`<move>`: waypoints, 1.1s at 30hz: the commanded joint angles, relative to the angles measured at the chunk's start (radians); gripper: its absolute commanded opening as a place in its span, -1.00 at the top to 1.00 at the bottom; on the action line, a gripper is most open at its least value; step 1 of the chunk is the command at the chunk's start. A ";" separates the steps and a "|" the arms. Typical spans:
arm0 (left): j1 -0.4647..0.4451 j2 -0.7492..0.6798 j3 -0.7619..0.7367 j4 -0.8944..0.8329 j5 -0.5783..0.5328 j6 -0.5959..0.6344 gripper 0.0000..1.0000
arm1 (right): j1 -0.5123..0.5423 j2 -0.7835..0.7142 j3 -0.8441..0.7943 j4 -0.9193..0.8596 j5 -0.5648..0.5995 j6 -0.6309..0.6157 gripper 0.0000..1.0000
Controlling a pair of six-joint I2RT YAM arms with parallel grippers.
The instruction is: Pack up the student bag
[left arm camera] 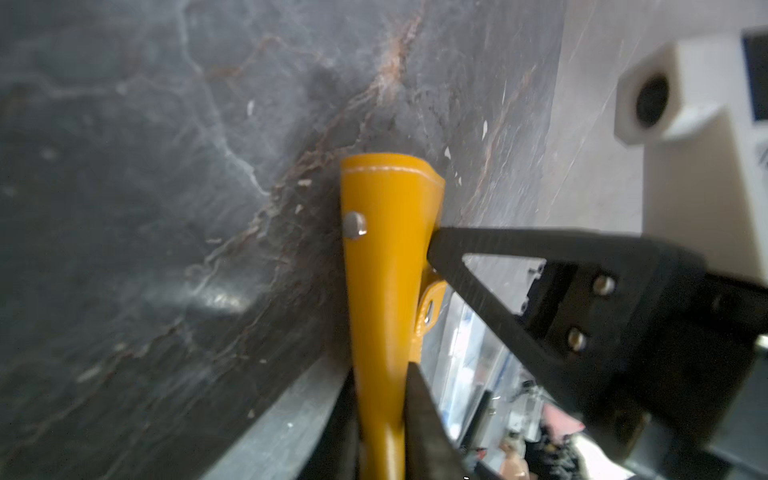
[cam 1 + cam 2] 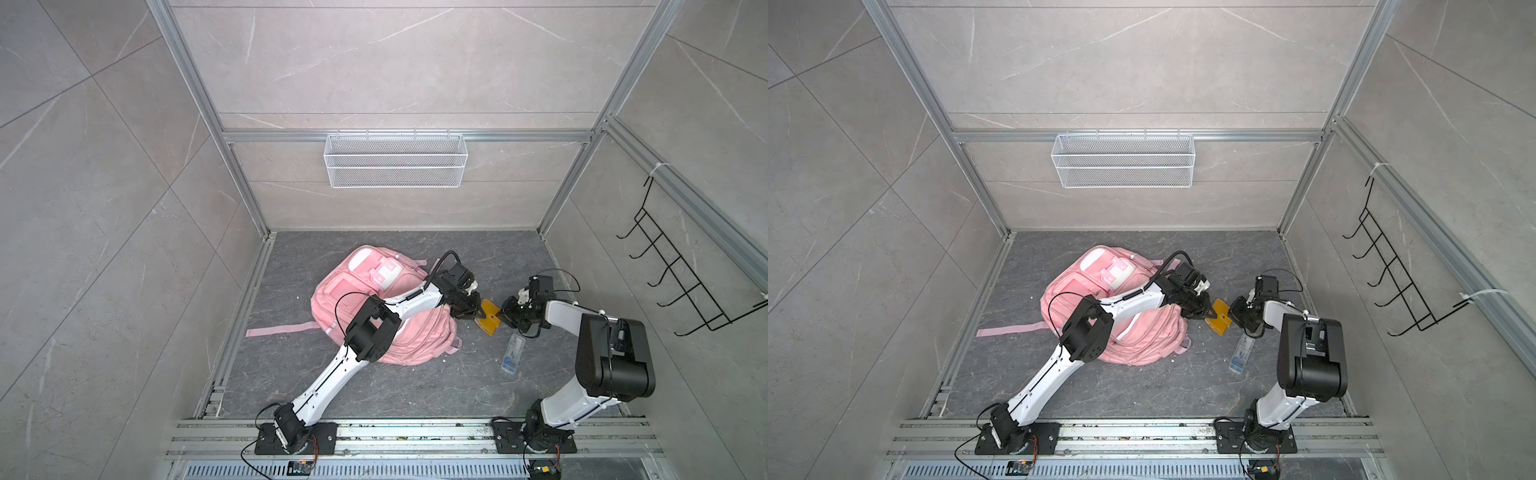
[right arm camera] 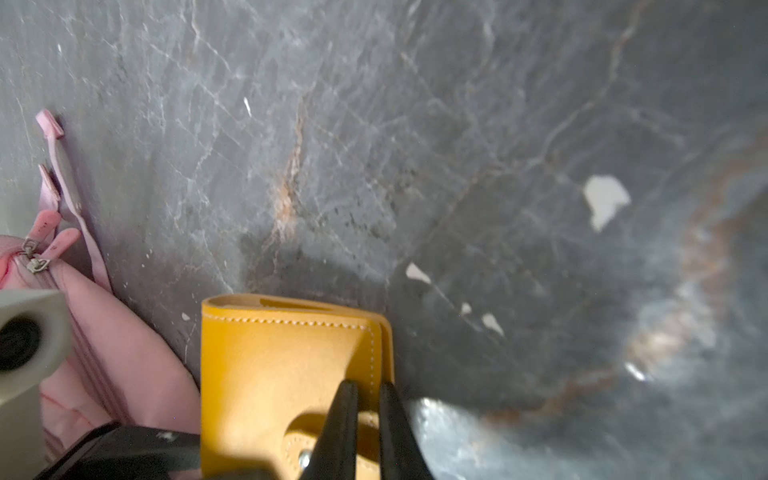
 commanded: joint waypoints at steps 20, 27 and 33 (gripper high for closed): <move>0.285 -0.843 -0.631 0.318 0.039 0.028 1.00 | 0.129 -0.344 0.281 0.005 -0.381 0.203 -0.94; 0.351 -0.957 -0.707 0.361 0.066 -0.003 1.00 | 0.307 -0.255 0.318 0.402 -0.441 0.448 -0.96; 0.359 -1.005 -0.763 0.430 0.087 -0.049 1.00 | 0.440 -0.156 0.388 0.428 -0.352 0.454 -0.96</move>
